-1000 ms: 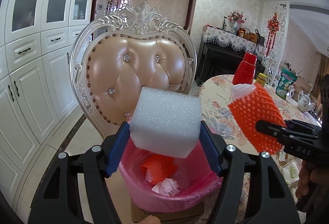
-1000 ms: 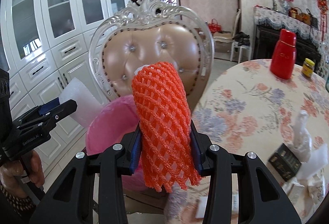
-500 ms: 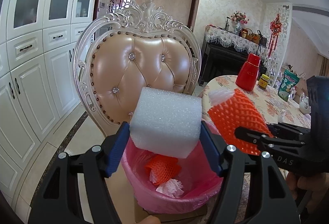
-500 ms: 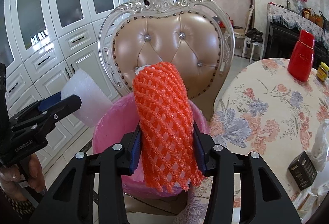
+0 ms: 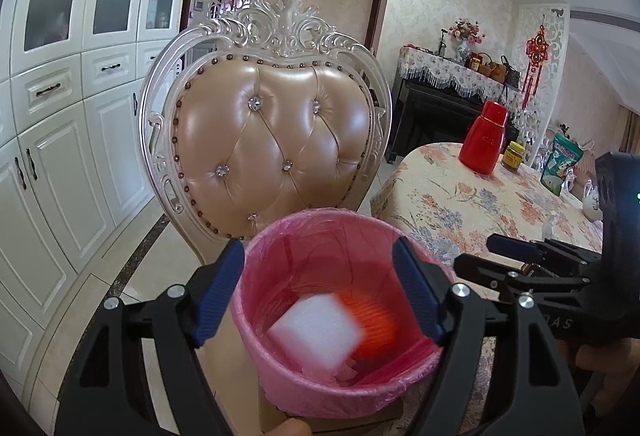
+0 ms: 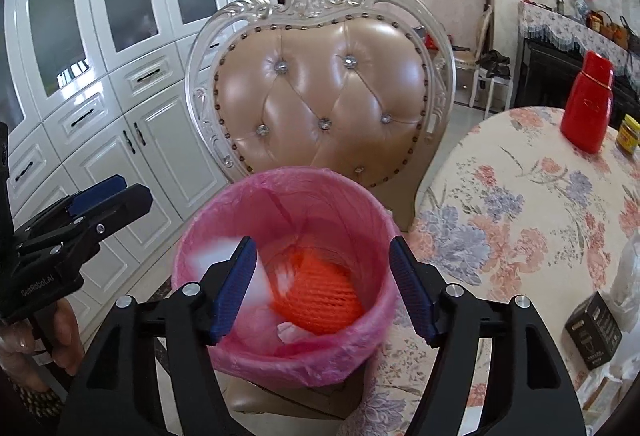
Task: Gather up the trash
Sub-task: 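Move both tools back over the table toward the tissue packet and paper cup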
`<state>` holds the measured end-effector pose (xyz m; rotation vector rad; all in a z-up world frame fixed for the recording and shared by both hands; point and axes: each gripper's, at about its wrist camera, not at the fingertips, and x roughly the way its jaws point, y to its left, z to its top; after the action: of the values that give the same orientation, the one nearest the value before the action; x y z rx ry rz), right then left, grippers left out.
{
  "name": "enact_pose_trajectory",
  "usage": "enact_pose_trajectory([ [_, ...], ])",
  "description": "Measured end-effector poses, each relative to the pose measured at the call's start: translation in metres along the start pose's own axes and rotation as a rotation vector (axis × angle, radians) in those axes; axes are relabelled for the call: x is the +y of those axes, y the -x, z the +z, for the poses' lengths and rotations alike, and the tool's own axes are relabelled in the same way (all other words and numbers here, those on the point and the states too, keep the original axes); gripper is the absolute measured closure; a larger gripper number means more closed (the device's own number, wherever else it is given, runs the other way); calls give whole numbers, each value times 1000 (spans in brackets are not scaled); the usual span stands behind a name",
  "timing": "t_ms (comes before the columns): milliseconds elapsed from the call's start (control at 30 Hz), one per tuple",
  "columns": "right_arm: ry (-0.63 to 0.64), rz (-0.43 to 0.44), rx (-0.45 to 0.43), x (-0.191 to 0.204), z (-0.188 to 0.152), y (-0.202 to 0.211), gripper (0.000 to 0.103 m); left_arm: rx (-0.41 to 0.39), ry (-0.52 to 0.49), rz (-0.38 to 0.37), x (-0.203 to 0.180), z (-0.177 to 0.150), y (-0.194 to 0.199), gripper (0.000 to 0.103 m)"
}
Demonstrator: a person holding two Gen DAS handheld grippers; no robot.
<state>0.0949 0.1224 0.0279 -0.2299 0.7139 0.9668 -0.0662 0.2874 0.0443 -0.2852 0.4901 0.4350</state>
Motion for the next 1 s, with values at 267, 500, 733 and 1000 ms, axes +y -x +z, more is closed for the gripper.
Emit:
enact_pose_trajectory([
  [267,-32,-68,-29,-25,-16,27,34,0,-20,-36,-21,-3,1,29],
  [500,-76,-150,-59,-55,-39,62,34,-5,-37,-83,-48,-9,5,27],
  [733,-143,-240,-84,-88,-68,98,31,1,-71,-148,-85,-19,4,26],
  [1000,-214,-319,-88,-120,-98,124,31,26,-106,-215,-125,-33,-5,26],
])
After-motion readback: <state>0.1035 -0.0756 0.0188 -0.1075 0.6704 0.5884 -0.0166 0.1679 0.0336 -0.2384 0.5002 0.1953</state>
